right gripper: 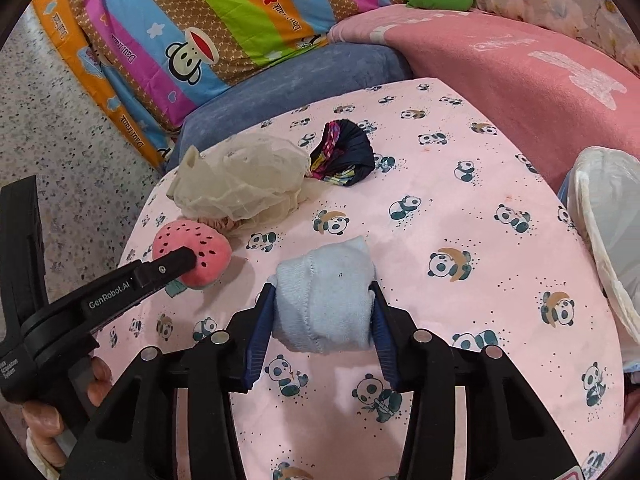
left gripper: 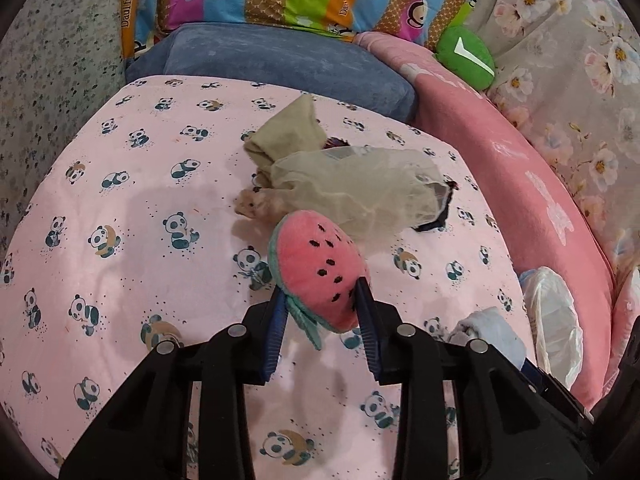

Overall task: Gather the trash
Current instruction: 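Grasp the pink watermelon plush with the left gripper while the right gripper grasps the light blue sock, then carry the watermelon plush and light blue sock over the bin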

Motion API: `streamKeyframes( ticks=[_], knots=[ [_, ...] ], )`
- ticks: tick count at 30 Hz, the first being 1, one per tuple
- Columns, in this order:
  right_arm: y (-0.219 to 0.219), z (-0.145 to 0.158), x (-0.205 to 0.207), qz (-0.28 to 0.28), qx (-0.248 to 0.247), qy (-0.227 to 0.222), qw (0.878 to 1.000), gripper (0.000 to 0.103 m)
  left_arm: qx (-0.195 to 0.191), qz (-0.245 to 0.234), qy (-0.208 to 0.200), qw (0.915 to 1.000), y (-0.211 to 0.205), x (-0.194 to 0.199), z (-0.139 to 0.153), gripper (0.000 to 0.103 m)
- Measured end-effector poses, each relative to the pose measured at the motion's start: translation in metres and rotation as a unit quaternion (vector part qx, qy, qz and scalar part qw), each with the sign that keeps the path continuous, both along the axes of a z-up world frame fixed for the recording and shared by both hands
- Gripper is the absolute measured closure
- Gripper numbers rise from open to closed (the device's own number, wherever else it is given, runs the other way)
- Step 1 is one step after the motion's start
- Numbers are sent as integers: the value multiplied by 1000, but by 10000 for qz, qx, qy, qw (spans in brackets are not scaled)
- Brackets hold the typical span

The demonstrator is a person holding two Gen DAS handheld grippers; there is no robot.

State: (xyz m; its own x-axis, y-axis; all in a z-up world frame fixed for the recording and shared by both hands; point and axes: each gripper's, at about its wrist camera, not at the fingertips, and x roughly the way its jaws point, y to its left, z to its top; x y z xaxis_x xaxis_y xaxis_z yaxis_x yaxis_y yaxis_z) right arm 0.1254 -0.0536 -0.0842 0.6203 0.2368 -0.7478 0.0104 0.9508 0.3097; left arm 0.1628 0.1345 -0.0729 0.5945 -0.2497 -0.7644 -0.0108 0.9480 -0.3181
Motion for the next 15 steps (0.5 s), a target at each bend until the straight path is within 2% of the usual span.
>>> streamKeyframes(
  ticks=[15],
  knots=[
    [-67,57,-61,-578,169,-670,9959,59,195,-889,-448,9948,-96,-49,52,71]
  ],
)
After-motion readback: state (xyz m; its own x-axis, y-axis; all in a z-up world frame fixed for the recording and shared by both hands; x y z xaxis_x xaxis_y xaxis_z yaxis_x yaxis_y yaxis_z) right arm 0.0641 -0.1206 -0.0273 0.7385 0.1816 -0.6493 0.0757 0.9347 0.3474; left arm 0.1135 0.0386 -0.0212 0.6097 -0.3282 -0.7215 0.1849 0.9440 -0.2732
